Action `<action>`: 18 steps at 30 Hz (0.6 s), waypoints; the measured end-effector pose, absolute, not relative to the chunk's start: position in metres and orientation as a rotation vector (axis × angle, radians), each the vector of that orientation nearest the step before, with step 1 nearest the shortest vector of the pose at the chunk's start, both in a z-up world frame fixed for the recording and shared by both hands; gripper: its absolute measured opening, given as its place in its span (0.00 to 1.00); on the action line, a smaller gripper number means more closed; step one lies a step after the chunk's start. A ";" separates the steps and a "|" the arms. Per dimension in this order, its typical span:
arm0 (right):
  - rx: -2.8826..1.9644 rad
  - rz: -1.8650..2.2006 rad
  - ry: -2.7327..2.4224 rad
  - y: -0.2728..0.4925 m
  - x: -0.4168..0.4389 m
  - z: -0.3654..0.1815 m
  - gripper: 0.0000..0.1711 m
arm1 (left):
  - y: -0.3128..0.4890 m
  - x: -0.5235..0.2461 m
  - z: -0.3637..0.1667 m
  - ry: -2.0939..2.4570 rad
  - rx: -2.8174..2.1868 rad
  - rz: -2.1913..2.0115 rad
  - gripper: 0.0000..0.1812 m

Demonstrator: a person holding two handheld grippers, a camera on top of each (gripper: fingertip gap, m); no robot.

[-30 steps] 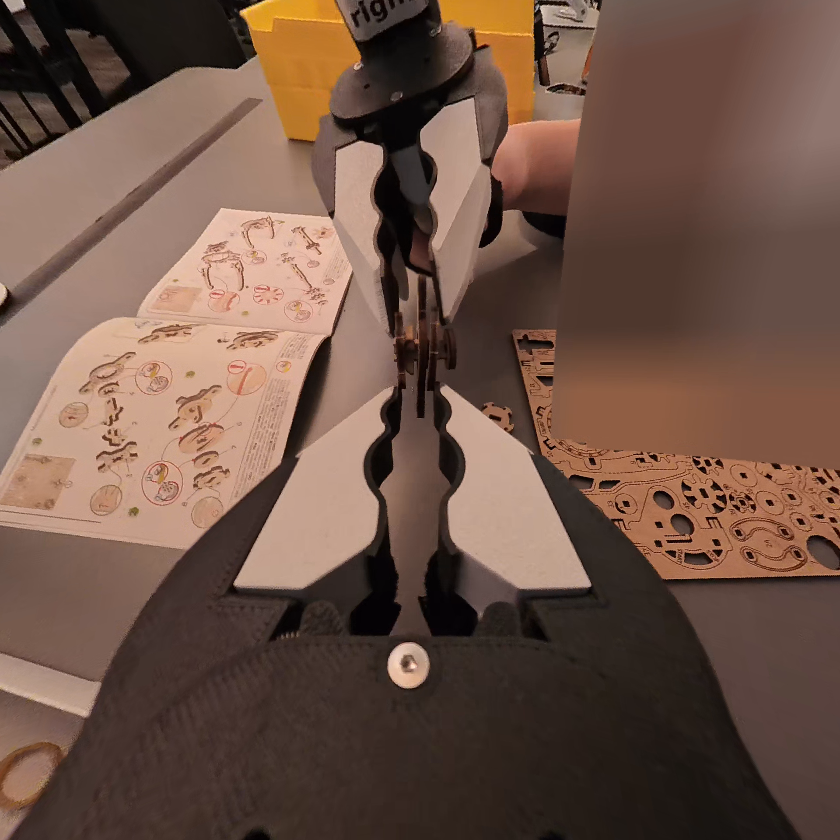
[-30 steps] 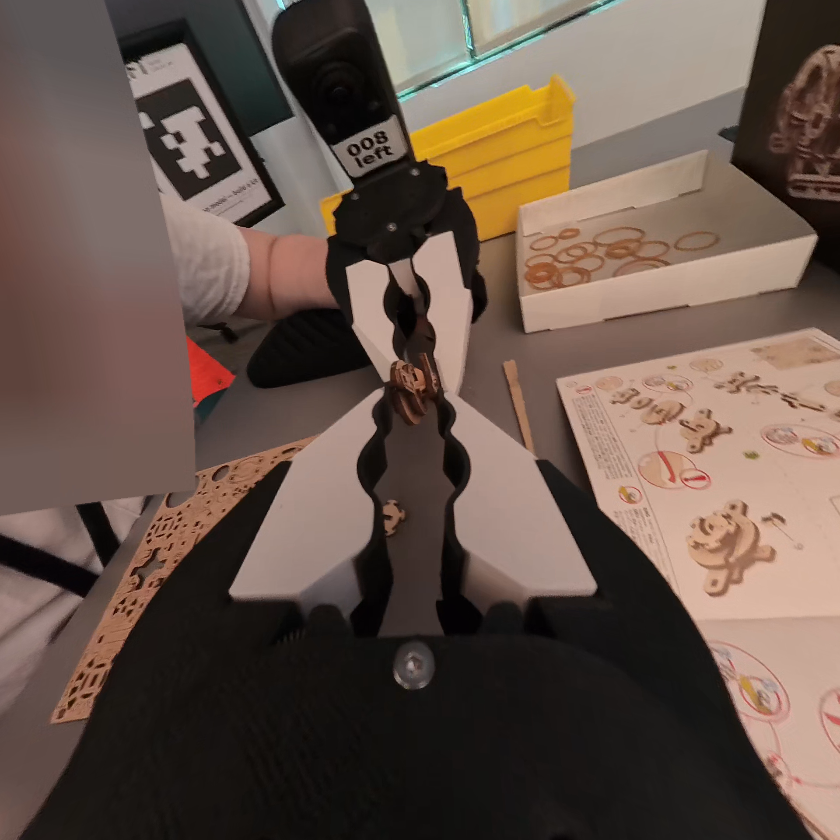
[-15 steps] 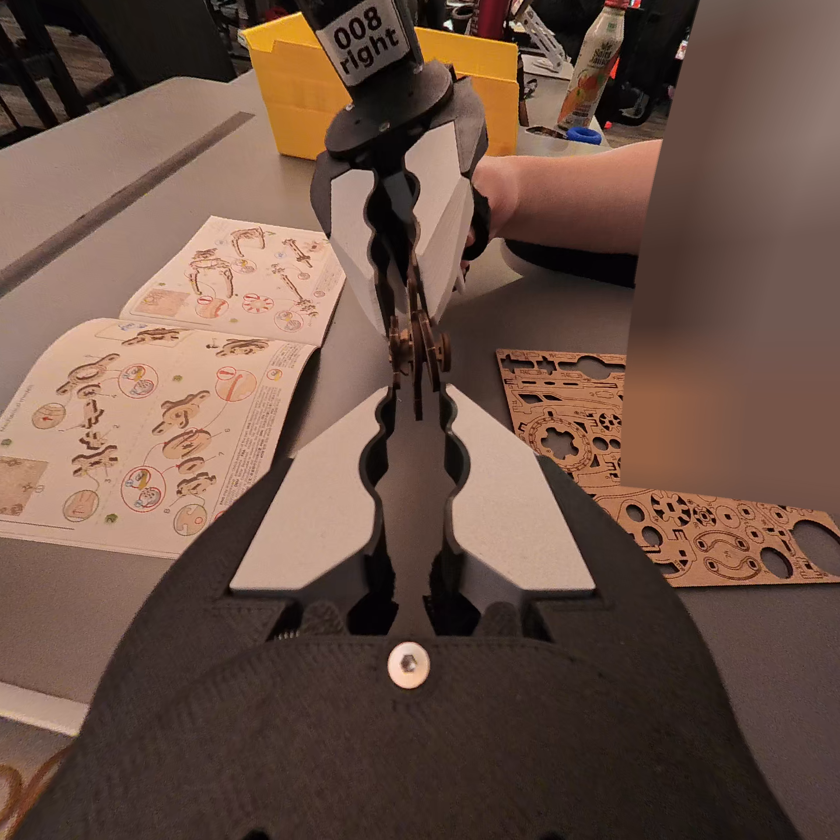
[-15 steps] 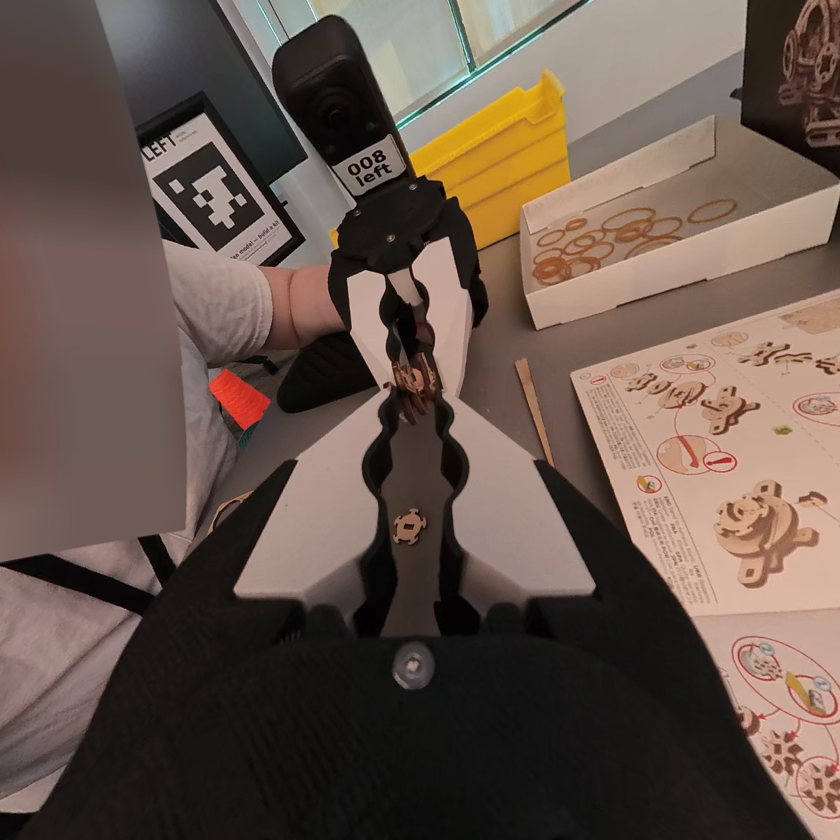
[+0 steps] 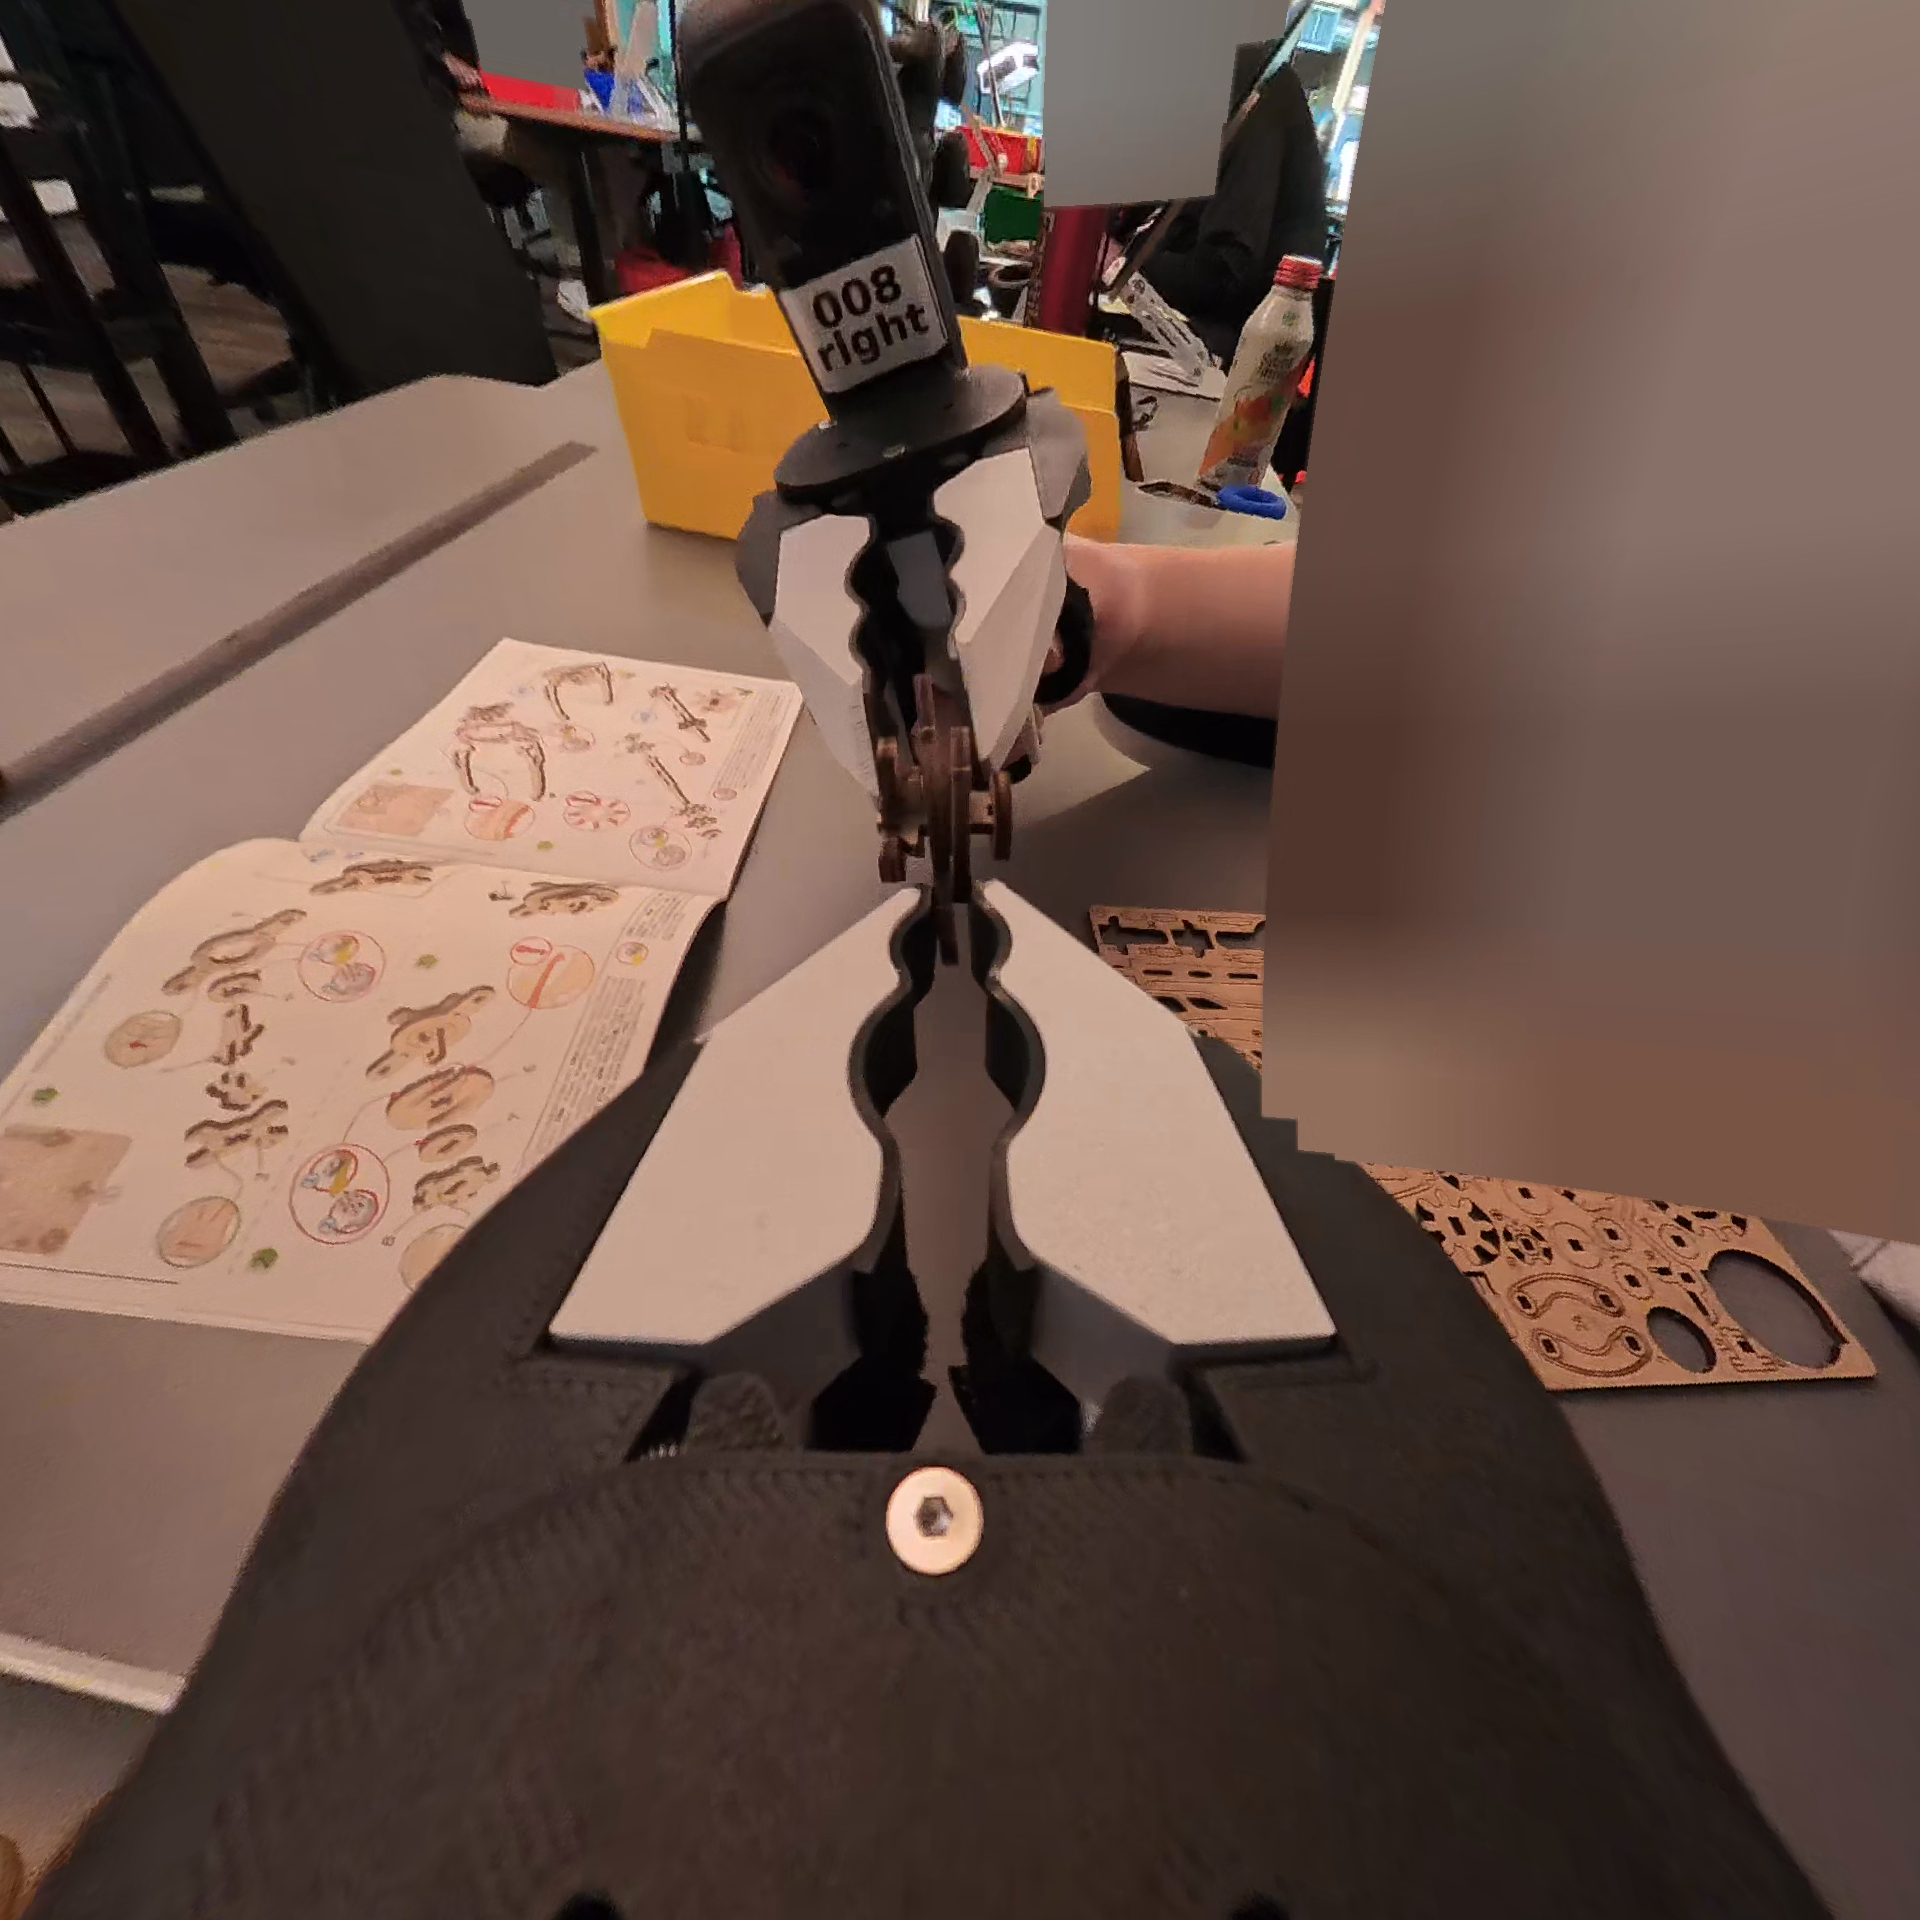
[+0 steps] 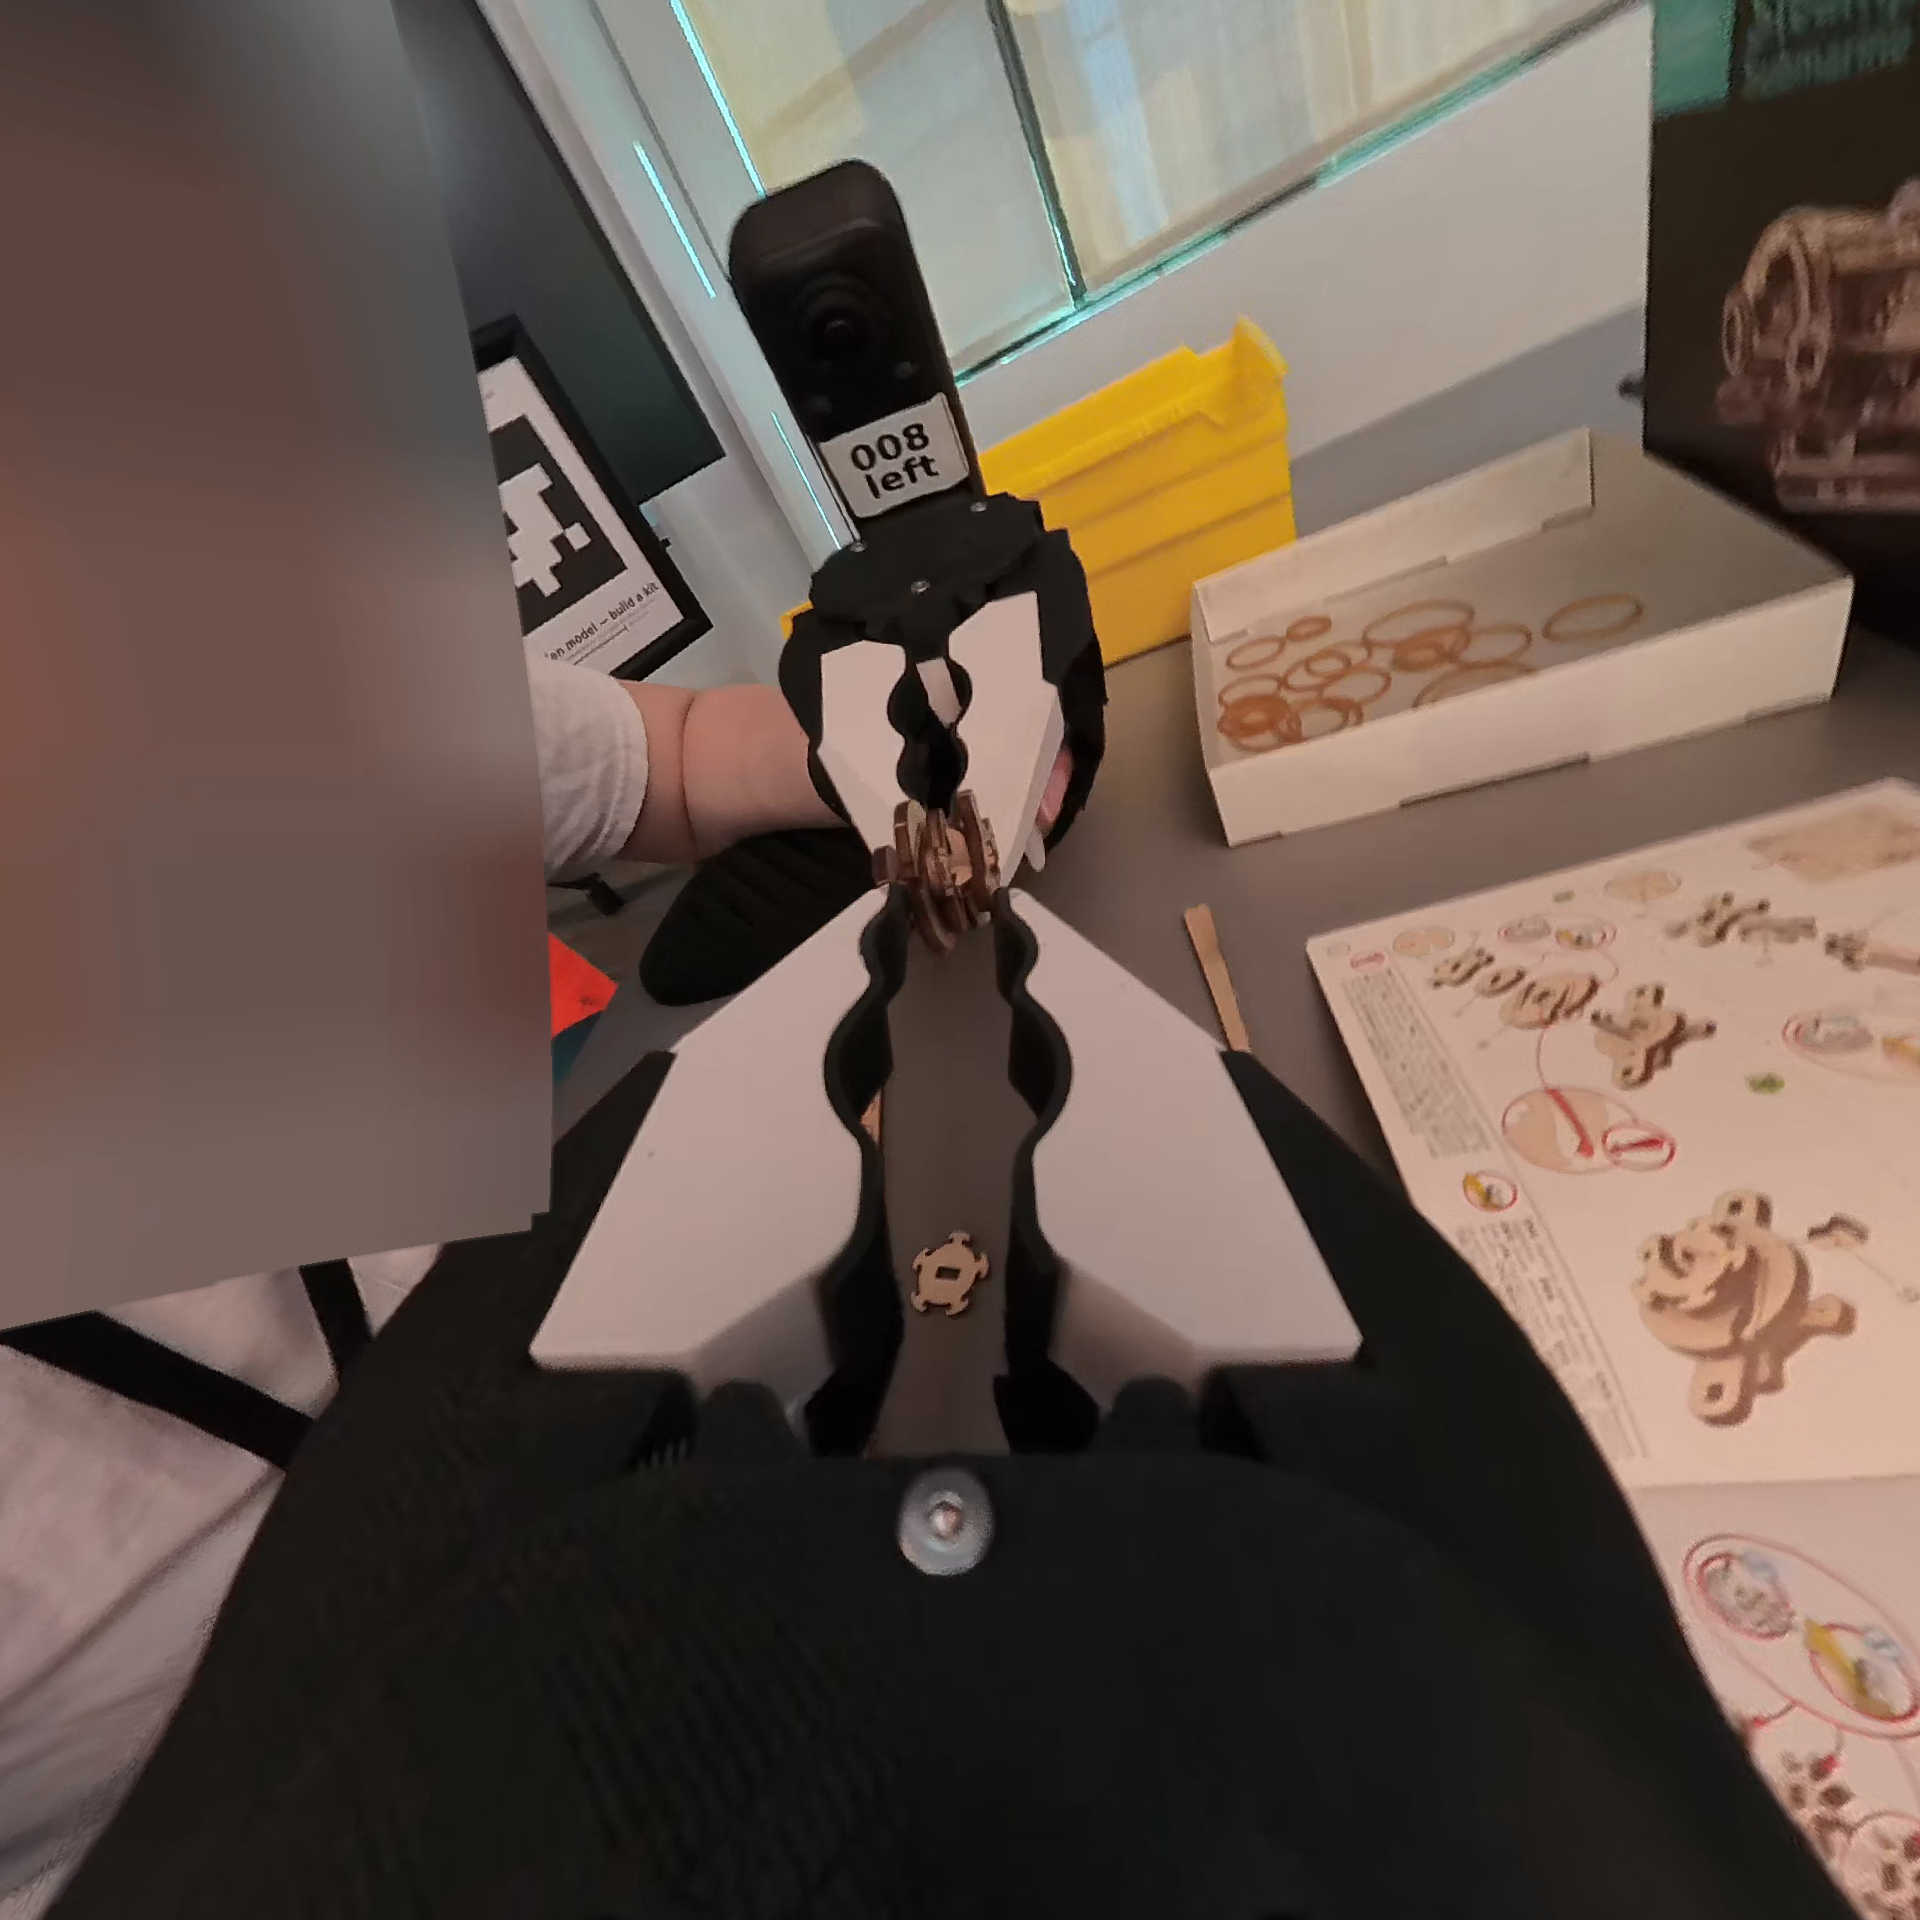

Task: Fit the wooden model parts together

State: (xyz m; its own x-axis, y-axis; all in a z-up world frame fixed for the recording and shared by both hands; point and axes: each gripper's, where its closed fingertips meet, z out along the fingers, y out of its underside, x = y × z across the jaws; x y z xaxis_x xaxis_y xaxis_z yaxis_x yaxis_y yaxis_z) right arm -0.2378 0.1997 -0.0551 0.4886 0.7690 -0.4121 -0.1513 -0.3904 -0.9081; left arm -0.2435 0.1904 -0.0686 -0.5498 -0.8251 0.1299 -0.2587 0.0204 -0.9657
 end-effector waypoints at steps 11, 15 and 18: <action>-1.609 0.927 -0.674 0.192 -0.243 -0.047 0.08 | 0.194 -0.241 -0.065 1.787 -1.014 -1.431 0.14; -1.574 0.854 -0.738 0.188 -0.246 -0.044 0.08 | 0.189 -0.244 -0.061 1.791 -0.938 -1.417 0.13; -1.559 0.825 -0.759 0.187 -0.247 -0.043 0.08 | 0.187 -0.248 -0.056 1.782 -0.876 -1.404 0.11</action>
